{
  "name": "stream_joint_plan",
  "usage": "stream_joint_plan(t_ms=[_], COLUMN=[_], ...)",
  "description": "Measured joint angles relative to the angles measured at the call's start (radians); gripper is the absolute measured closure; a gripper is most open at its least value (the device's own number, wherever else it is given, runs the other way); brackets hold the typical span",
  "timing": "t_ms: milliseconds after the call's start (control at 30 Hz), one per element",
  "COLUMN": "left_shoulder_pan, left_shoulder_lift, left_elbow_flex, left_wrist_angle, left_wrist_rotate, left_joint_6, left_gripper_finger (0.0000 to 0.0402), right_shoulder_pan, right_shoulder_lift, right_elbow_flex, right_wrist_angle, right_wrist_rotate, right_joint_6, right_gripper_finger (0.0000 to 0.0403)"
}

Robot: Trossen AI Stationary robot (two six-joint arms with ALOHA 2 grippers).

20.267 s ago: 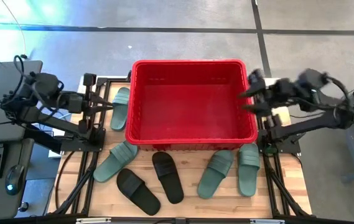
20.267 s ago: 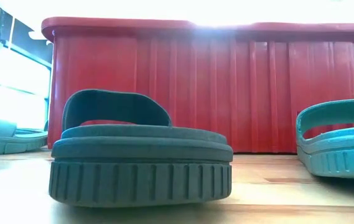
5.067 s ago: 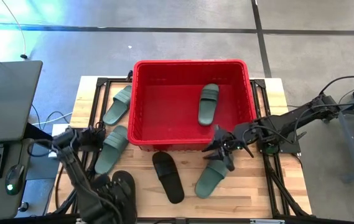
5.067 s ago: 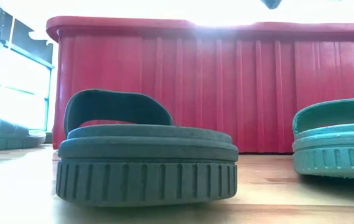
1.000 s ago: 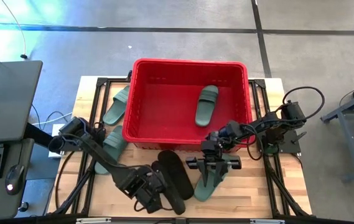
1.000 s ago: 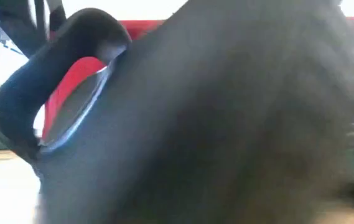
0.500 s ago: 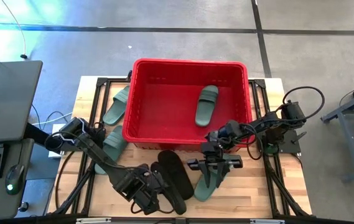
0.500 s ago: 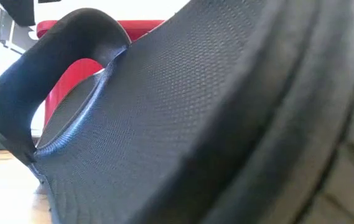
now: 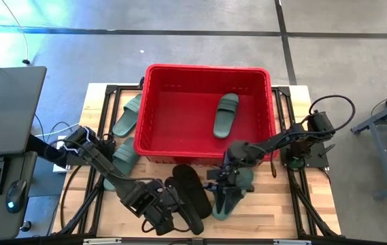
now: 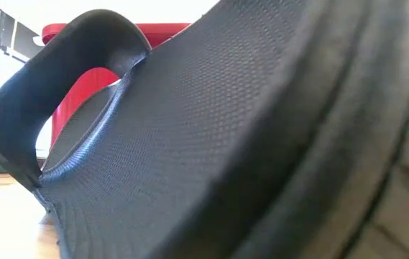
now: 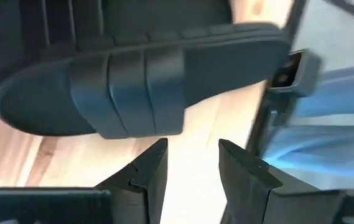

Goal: Pick and place slides into bin
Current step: Put the green slide into the red bin

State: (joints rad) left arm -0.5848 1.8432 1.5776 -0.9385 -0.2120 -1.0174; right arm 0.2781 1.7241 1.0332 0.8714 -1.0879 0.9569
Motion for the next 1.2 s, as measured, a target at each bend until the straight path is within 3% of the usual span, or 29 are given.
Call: stream_joint_plan(t_ms=[200, 367, 533, 733, 867, 1067, 1200], left_shoulder_pan=[-0.005, -0.004, -0.004, -0.004, -0.005, -0.004, -0.004], left_shoulder_lift=[-0.090, -0.121, -0.121, -0.121, -0.121, -0.121, -0.121], left_elbow_flex=[0.000, 0.001, 0.001, 0.000, 0.000, 0.000, 0.000], left_wrist_angle=[-0.009, -0.027, -0.085, -0.105, -0.104, -0.104, -0.104], left_wrist_rotate=[-0.044, -0.050, -0.058, -0.082, -0.070, -0.063, -0.064], left_joint_6=[0.114, 0.226, 0.298, 0.344, 0.386, 0.441, 0.466], left_gripper_finger=[0.0275, 0.0275, 0.0275, 0.0275, 0.0275, 0.0275, 0.0275], right_shoulder_pan=[0.042, 0.100, 0.169, 0.224, 0.250, 0.307, 0.340], right_shoulder_lift=[0.000, 0.000, 0.000, 0.000, 0.000, 0.004, 0.003], right_elbow_flex=[0.000, 0.000, 0.000, 0.000, 0.000, 0.000, 0.000], right_wrist_angle=[-0.290, -0.479, -0.532, -0.548, -0.673, -0.872, -0.913], right_wrist_rotate=[0.189, 0.557, 0.881, 1.172, 1.254, 1.231, 1.212], right_joint_6=[-0.153, -0.079, -0.019, -0.065, -0.068, 0.056, 0.146], right_gripper_finger=[0.0275, 0.0275, 0.0275, 0.0275, 0.0275, 0.0276, 0.0289])
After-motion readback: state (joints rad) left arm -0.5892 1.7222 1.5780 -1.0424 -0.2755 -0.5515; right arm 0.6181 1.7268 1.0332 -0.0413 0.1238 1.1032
